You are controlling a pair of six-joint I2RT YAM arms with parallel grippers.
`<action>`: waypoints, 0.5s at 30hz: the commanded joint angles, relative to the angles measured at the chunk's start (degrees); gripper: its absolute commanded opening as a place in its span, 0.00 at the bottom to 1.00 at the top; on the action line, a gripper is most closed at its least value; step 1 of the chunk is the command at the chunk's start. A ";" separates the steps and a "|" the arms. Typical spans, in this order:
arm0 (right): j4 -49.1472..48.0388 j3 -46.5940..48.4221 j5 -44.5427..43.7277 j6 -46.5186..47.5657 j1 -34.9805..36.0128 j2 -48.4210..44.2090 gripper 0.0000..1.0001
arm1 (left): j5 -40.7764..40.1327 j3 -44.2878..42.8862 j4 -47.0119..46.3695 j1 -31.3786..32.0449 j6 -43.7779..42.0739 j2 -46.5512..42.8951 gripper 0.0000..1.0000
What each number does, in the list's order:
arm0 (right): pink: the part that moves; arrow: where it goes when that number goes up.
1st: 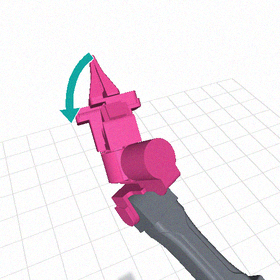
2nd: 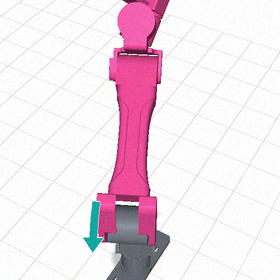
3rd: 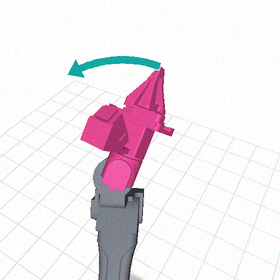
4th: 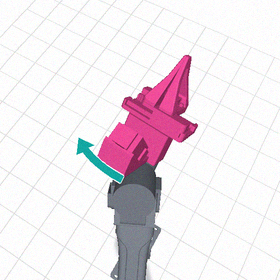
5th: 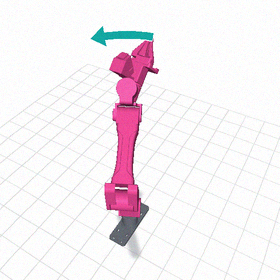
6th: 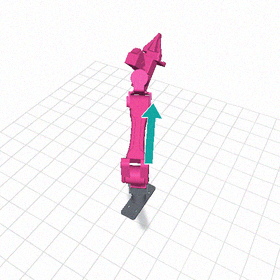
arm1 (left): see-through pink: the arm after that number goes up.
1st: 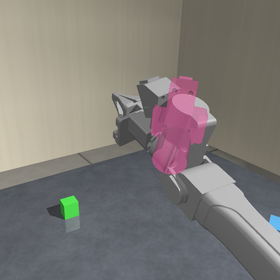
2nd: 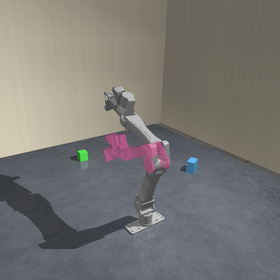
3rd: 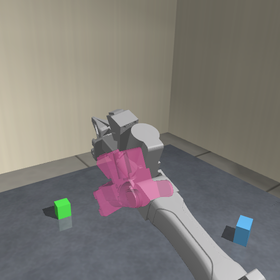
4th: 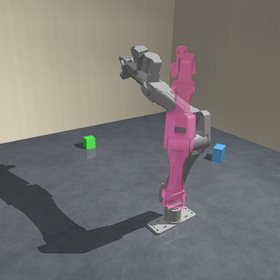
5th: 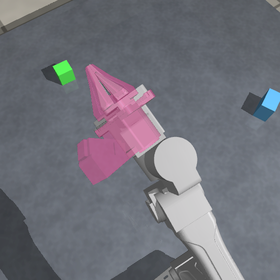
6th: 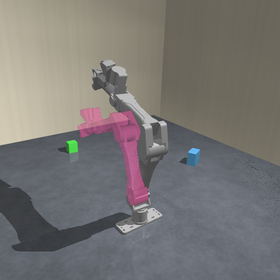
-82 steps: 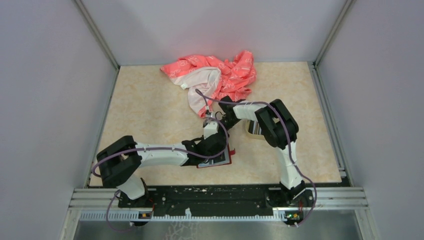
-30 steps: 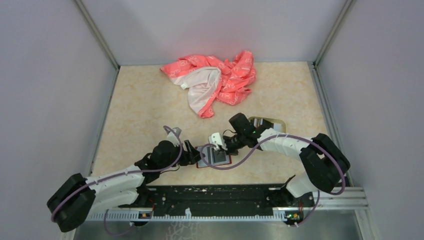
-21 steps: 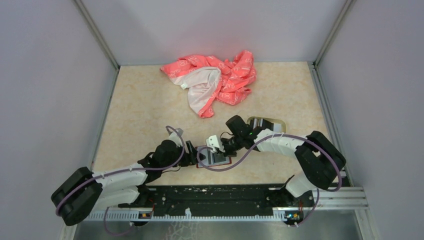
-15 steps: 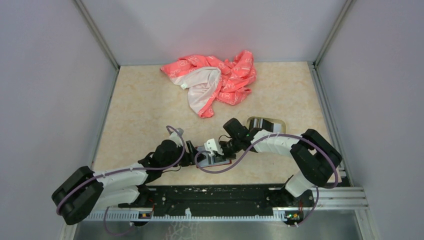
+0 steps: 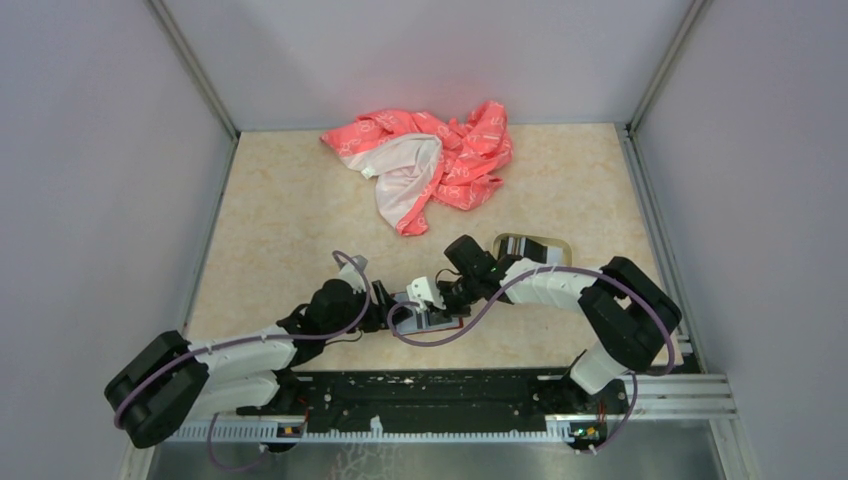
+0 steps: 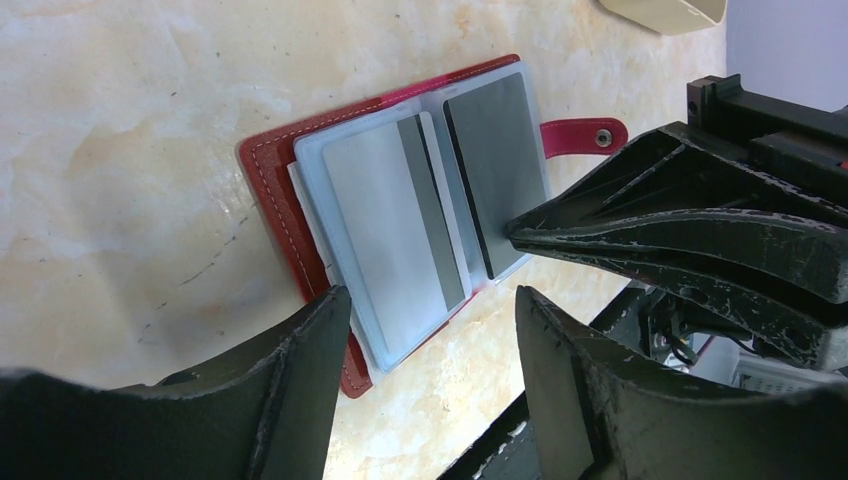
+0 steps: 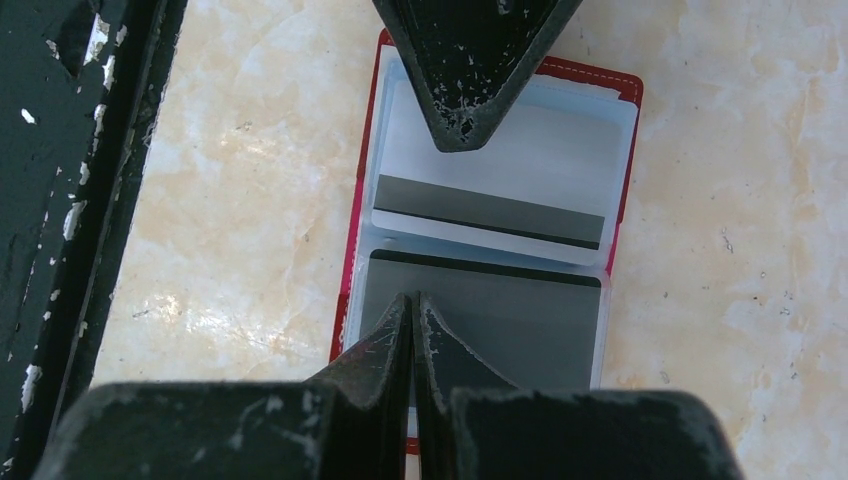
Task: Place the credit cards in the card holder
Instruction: Insert the credit card into the card holder.
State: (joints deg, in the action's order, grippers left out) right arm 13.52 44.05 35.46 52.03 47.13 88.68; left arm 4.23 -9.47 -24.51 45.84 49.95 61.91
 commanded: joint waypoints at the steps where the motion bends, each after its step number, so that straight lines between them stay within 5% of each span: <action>1: 0.92 2.16 -0.57 1.12 1.02 0.89 0.00 | -0.13 -0.71 -1.38 -0.39 0.24 0.73 0.68; 15: 1.79 2.74 -0.49 1.24 1.16 0.95 0.00 | 3.97 -0.92 -6.36 -0.39 1.06 4.34 0.65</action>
State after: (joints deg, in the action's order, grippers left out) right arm 14.13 44.42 35.09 52.51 47.53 88.79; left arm 5.76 -9.50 -27.53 45.69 50.35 65.76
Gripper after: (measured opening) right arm 0.004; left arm 0.668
